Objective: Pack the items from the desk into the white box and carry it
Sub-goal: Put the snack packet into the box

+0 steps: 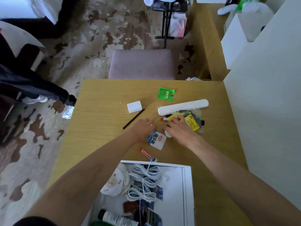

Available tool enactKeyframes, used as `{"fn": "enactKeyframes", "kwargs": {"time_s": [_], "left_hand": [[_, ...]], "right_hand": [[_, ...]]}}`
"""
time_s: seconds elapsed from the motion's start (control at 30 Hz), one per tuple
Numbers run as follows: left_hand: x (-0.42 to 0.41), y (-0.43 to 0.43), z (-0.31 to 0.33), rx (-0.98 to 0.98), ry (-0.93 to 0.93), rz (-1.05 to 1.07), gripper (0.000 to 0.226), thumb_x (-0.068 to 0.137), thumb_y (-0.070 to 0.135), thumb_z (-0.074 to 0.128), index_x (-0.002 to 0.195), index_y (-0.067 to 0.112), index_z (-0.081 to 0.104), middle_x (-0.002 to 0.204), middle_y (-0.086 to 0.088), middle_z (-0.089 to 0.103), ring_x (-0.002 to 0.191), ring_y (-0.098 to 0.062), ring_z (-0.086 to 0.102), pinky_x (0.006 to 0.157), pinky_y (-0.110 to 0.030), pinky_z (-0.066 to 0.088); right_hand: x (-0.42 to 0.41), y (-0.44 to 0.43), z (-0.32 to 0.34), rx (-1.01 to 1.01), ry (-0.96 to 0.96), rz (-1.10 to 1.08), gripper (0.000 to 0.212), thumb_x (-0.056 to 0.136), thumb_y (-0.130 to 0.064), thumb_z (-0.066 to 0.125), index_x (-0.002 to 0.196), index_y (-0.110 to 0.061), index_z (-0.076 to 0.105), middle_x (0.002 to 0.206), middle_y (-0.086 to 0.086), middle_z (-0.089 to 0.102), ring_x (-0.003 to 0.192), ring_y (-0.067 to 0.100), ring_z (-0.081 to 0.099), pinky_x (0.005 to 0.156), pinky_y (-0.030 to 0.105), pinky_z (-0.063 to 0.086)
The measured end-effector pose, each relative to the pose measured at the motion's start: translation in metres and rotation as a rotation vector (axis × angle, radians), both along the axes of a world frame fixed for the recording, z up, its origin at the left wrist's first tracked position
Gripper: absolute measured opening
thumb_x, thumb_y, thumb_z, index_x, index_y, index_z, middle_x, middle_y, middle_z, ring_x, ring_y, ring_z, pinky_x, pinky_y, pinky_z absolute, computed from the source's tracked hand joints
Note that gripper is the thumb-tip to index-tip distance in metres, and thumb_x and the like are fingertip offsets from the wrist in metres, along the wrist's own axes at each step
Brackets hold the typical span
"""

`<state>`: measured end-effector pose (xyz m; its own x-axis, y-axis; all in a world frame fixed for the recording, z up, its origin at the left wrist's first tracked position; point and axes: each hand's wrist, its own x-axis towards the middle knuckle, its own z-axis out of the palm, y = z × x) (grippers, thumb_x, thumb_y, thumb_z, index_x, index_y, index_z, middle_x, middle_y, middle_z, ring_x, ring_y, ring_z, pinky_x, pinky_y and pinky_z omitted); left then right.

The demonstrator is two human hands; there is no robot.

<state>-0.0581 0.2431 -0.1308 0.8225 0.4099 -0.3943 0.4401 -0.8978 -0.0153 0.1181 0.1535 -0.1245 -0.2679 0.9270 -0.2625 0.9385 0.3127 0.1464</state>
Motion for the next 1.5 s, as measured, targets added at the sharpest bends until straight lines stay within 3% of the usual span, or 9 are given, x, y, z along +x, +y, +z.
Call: {"fn": "enactKeyframes", "kwargs": {"time_s": [0.2,0.3,0.47,0.53,0.63,0.83,1.07,1.33,1.5], "left_hand": [[-0.024,0.0,0.009,-0.302,-0.011,0.366,0.046,0.082,0.023,0.068,0.123,0.008,0.052,0.127,-0.012,0.05,0.114,-0.028,0.052,0.088,-0.039,0.045],[-0.039,-0.01,0.024,-0.428,-0.202,0.548,0.028,0.087,0.018,0.063,0.111,0.007,0.055,0.118,-0.019,0.057,0.1,-0.033,0.059,0.081,-0.04,0.047],[-0.067,-0.042,0.063,-0.453,-0.636,0.715,0.029,0.091,0.023,0.057,0.117,0.012,0.05,0.102,-0.012,0.066,0.082,-0.028,0.061,0.067,-0.035,0.051],[-0.079,-0.059,0.083,-0.353,-0.793,0.667,0.023,0.09,0.026,0.057,0.108,0.013,0.05,0.088,-0.003,0.066,0.07,-0.023,0.057,0.052,-0.028,0.043],[-0.102,-0.085,0.117,-0.39,-0.964,0.622,0.02,0.09,0.026,0.057,0.102,0.011,0.055,0.085,0.004,0.068,0.069,-0.019,0.063,0.055,-0.032,0.05],[-0.154,-0.125,0.151,-0.538,-1.127,0.618,0.017,0.09,0.022,0.059,0.106,0.016,0.061,0.094,0.004,0.069,0.077,-0.018,0.068,0.065,-0.035,0.056],[-0.204,-0.153,0.13,-0.622,-1.146,0.7,0.015,0.091,0.021,0.059,0.105,0.019,0.062,0.089,0.01,0.069,0.075,0.006,0.065,0.056,-0.013,0.051],[-0.244,-0.167,0.133,-0.534,-1.178,0.802,0.018,0.091,0.023,0.059,0.103,0.011,0.064,0.093,0.004,0.071,0.08,0.003,0.064,0.058,-0.011,0.05],[-0.261,-0.172,0.133,-0.508,-1.144,0.852,0.019,0.092,0.023,0.059,0.107,0.013,0.063,0.1,0.0,0.072,0.089,-0.011,0.066,0.074,-0.035,0.058]], "right_hand": [[0.005,-0.02,0.008,0.038,0.604,-0.236,0.048,0.079,-0.032,0.073,0.124,-0.022,0.06,0.122,-0.002,0.063,0.116,0.017,0.055,0.11,0.04,0.027],[-0.011,-0.036,0.032,0.086,1.022,-0.496,0.06,0.075,-0.026,0.08,0.13,-0.017,0.058,0.117,-0.001,0.063,0.104,0.011,0.06,0.095,0.036,0.049],[-0.048,-0.078,0.086,0.145,1.331,-0.669,0.049,0.072,-0.039,0.078,0.118,-0.034,0.062,0.108,-0.019,0.064,0.098,0.0,0.062,0.073,0.015,0.052],[-0.064,-0.101,0.102,0.105,1.344,-0.661,0.047,0.071,-0.044,0.077,0.116,-0.04,0.062,0.105,-0.023,0.064,0.096,0.001,0.063,0.072,0.015,0.052],[-0.088,-0.135,0.118,0.02,1.257,-0.629,0.046,0.072,-0.042,0.077,0.115,-0.041,0.061,0.104,-0.016,0.065,0.091,0.001,0.063,0.069,0.017,0.051],[-0.156,-0.198,0.121,0.021,0.655,-0.484,0.062,0.078,-0.051,0.06,0.135,-0.035,0.042,0.122,-0.02,0.049,0.106,-0.004,0.053,0.083,0.017,0.043],[-0.222,-0.196,0.089,-0.103,0.64,-0.512,0.054,0.076,-0.045,0.069,0.123,-0.023,0.053,0.117,-0.005,0.056,0.104,0.014,0.056,0.089,0.033,0.048],[-0.256,-0.17,0.049,-0.005,0.574,-0.405,0.053,0.077,-0.047,0.066,0.123,-0.024,0.054,0.119,-0.004,0.06,0.105,0.016,0.057,0.079,0.031,0.049],[-0.247,-0.172,0.035,0.024,0.617,-0.416,0.035,0.083,-0.036,0.062,0.117,-0.027,0.059,0.121,-0.007,0.051,0.102,0.016,0.059,0.074,0.026,0.044]]}}
